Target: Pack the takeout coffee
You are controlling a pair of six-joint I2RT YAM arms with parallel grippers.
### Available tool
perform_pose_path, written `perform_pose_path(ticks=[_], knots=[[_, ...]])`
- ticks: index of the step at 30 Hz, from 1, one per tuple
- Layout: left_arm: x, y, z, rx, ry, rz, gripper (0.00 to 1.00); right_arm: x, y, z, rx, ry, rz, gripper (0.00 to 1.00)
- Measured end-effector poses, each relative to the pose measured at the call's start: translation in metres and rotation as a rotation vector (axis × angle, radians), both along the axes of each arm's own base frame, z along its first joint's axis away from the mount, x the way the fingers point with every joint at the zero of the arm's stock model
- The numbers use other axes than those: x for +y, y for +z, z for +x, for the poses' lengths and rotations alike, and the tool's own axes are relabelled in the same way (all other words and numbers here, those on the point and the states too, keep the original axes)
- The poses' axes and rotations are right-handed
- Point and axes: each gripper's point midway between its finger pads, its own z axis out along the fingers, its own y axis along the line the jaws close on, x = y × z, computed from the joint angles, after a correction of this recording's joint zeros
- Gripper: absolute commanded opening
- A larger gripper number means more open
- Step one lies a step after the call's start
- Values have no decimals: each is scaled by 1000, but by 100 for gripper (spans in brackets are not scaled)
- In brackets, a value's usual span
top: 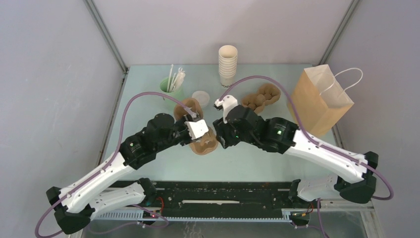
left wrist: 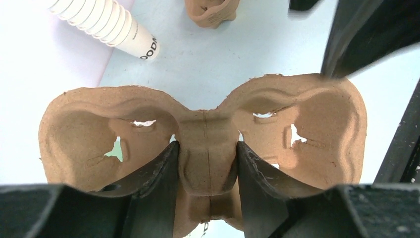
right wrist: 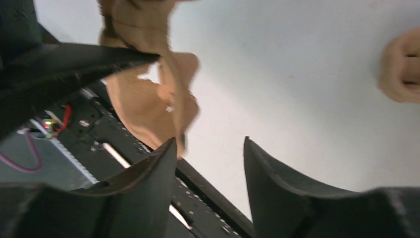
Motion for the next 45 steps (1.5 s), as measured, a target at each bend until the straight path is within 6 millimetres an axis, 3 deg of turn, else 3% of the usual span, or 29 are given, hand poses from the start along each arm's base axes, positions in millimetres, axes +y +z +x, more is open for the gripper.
perform_pose_path(ticks=[3, 6, 9, 12, 14, 16, 18, 22, 27, 31, 34, 39, 45], knots=[[6, 0, -1, -19, 27, -29, 48, -30, 18, 5, -65, -46, -42, 74], [5, 8, -4, -37, 24, -71, 48, -81, 62, 18, -192, -161, -47, 88], [1, 19, -9, -53, 8, -119, 49, -161, 121, 44, -363, -385, -1, 96], [-2, 27, -14, -64, -10, -163, 49, -246, 162, 63, -505, -667, -3, 100], [-1, 31, -17, -74, -16, -186, 49, -315, 183, 68, -572, -921, -48, 100], [0, 38, -20, -82, -21, -214, 49, -368, 201, 72, -612, -1118, -92, 99], [1, 47, -23, -93, -25, -247, 49, -405, 209, 79, -615, -1249, -125, 98], [2, 56, -27, -105, -34, -288, 49, -467, 198, 116, -531, -1392, -119, 89], [-1, 60, -32, -104, -53, -308, 49, -512, 129, 168, -293, -1394, 10, 88], [0, 62, -34, -106, -62, -316, 50, -527, 82, 178, -149, -1393, 61, 86], [-1, 63, -35, -105, -65, -319, 50, -527, 73, 178, -119, -1369, 104, 77], [-1, 64, -37, -102, -71, -325, 50, -523, 77, 187, -132, -1301, 176, 61], [-3, 64, -39, -99, -87, -326, 50, -525, 68, 208, -101, -1248, 213, 27]])
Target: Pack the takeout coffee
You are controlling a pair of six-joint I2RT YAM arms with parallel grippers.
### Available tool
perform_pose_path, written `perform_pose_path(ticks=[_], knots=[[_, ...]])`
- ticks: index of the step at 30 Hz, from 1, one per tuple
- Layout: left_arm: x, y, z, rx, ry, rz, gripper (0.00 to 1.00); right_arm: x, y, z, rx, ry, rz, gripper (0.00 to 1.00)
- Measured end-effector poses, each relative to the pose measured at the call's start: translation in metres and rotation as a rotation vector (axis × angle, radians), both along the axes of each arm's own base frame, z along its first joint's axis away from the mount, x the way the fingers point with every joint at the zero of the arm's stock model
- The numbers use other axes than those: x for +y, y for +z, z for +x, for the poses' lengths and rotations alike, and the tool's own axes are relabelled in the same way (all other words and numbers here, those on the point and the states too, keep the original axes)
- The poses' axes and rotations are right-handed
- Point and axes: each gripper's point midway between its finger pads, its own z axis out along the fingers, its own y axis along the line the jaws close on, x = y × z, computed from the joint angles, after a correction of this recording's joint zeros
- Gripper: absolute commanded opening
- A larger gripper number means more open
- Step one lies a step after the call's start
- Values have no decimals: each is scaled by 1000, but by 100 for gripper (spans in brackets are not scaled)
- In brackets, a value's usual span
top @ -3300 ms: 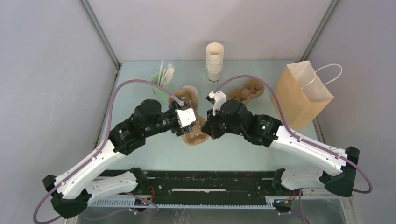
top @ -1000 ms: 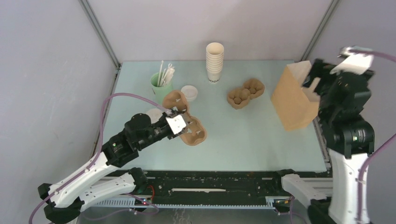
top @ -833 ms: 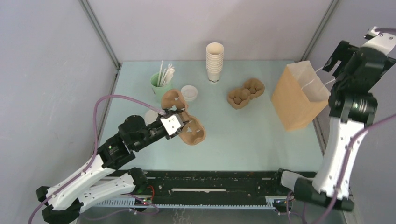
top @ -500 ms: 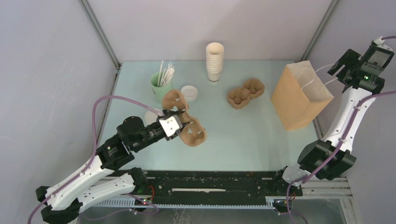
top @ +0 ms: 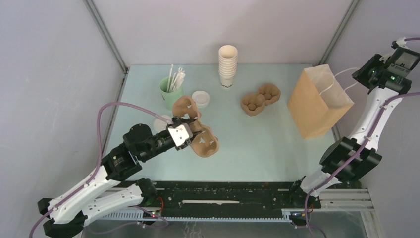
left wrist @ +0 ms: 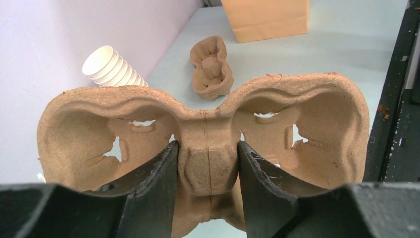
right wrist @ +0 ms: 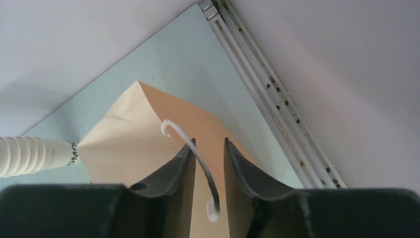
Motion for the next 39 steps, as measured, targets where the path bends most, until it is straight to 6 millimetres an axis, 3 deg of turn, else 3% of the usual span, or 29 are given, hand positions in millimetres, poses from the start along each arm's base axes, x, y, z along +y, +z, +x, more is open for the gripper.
perform_pose_path(ticks=[6, 11, 15, 16, 20, 24, 29, 33, 36, 39], knots=[[-1, -2, 1, 5, 0, 7, 50, -1, -1, 13, 2, 28, 31, 1], [-4, -6, 3, 12, 2, 18, 49, 21, 23, 1, 19, 7, -29, 0], [-8, -12, 6, 26, 1, 37, 48, 85, 63, -25, -19, 61, -163, 0], [-9, -14, 7, 30, 1, 41, 48, 112, 75, -37, -49, 102, -205, 0], [-13, -20, 10, 44, 0, 59, 47, 183, 91, -81, -124, 250, -267, 0], [-14, -23, 9, 52, -2, 70, 47, 243, 68, -119, -126, 444, -264, 0], [-10, -26, -2, 86, -19, 79, 47, 317, -15, -155, 4, 768, -188, 0], [-6, -10, -20, 135, -61, -9, 47, 379, -69, -184, 103, 1038, -128, 0], [-3, 4, -37, 180, -110, -97, 48, 417, -80, -199, 119, 1193, -100, 0], [-1, 27, -52, 194, -161, -217, 47, 449, -72, -208, 70, 1314, -44, 0]])
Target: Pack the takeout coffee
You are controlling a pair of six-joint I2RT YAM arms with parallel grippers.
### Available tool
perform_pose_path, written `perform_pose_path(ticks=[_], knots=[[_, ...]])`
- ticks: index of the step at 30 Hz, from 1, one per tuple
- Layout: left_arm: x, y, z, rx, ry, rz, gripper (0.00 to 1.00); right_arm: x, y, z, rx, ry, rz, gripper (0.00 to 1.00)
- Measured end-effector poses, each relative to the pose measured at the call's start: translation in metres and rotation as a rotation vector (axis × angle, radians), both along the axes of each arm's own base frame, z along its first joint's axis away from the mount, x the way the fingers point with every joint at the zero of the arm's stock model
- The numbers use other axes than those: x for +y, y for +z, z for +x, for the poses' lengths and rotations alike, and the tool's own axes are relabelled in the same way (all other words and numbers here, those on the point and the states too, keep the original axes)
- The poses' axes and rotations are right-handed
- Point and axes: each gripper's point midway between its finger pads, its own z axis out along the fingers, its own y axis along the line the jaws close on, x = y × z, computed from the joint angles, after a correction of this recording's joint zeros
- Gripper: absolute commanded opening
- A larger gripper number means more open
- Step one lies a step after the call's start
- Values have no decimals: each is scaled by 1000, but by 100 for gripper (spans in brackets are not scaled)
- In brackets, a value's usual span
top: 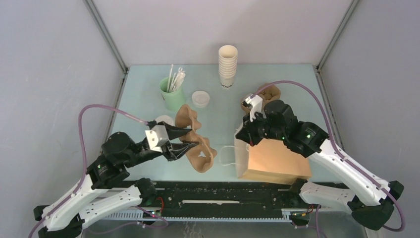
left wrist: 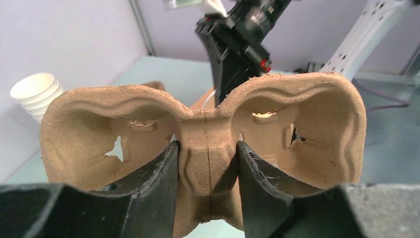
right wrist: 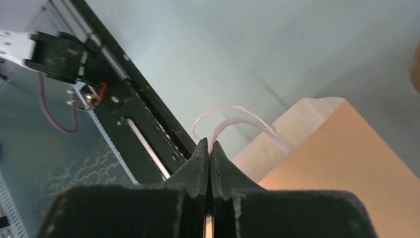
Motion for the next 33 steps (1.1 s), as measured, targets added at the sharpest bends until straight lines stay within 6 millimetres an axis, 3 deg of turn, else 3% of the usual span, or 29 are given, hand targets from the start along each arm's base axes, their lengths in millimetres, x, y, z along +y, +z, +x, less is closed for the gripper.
perform_pose_path(ticks=[3, 6, 13, 20, 24, 27, 33], knots=[[-1, 17, -8, 11, -29, -83, 47, 19, 12, 0, -13, 69, 78, 0], [-6, 19, -8, 29, -39, -104, 47, 34, 23, 3, -10, 120, 153, 0], [-24, -16, -21, 127, -150, -77, 48, 51, 28, -7, 36, 246, 223, 0], [-43, -23, -61, 186, -419, -88, 46, 41, 34, -22, 81, 365, 270, 0], [-52, -41, -73, 253, -518, -61, 45, 32, 42, -24, 71, 403, 305, 0], [-58, -52, -76, 312, -568, -58, 45, 26, 48, -23, 66, 424, 333, 0], [-74, -56, -66, 397, -634, -67, 44, 18, 52, -22, 62, 461, 362, 0]])
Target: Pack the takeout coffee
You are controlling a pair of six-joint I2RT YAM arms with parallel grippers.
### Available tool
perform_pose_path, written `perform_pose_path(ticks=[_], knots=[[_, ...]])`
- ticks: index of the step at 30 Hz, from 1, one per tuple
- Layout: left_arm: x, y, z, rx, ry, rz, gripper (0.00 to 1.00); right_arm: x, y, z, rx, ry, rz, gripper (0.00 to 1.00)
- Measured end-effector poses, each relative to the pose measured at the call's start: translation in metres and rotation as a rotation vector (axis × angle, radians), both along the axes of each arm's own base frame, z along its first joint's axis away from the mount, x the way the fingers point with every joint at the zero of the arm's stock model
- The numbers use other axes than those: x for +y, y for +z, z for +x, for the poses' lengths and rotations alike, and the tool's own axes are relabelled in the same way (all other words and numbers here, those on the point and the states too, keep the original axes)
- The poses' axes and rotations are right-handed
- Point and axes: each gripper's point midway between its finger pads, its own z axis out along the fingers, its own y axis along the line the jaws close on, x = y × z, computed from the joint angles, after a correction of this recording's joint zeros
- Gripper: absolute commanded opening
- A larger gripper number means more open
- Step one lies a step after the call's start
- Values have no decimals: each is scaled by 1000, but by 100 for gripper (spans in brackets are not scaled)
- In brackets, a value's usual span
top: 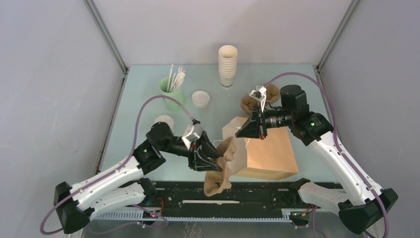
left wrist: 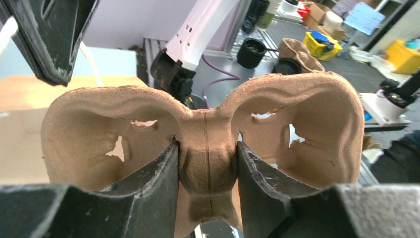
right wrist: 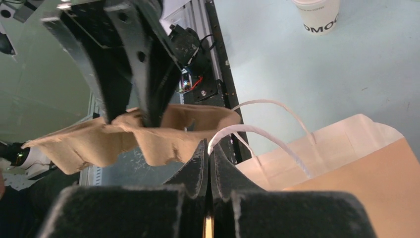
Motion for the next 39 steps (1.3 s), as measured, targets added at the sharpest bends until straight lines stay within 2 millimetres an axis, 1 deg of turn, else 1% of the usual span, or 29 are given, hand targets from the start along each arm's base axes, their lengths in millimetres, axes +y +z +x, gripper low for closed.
perform_pose_path(ticks=[5, 8, 12, 19, 22, 27, 32, 35, 37, 39], knots=[[-11, -18, 12, 113, -62, 64, 45, -3, 0, -6, 10, 37, 11, 0], [-15, -21, 18, 153, -80, 69, 45, -6, 1, -11, 18, 59, 19, 0], [-19, -24, 19, 170, -116, 73, 45, -11, 2, -18, 10, 84, 37, 0], [-34, -41, 31, 227, -134, 123, 45, -13, 9, -30, 9, 129, 67, 0], [-39, -44, 40, 230, -109, 128, 45, -13, 10, -32, 12, 142, 73, 0], [-54, -50, 61, 227, -52, 133, 44, -13, 11, -34, 14, 150, 78, 0], [-59, -59, 80, 174, 42, 135, 42, -13, 11, -34, 16, 153, 79, 0], [-61, -67, 92, 134, 111, 153, 42, -13, 10, -34, 18, 152, 79, 0], [-62, -76, 97, 102, 150, 177, 42, -13, 10, -33, 17, 153, 82, 0], [-63, -84, 98, 72, 174, 205, 42, -12, 12, -33, 14, 156, 89, 0]])
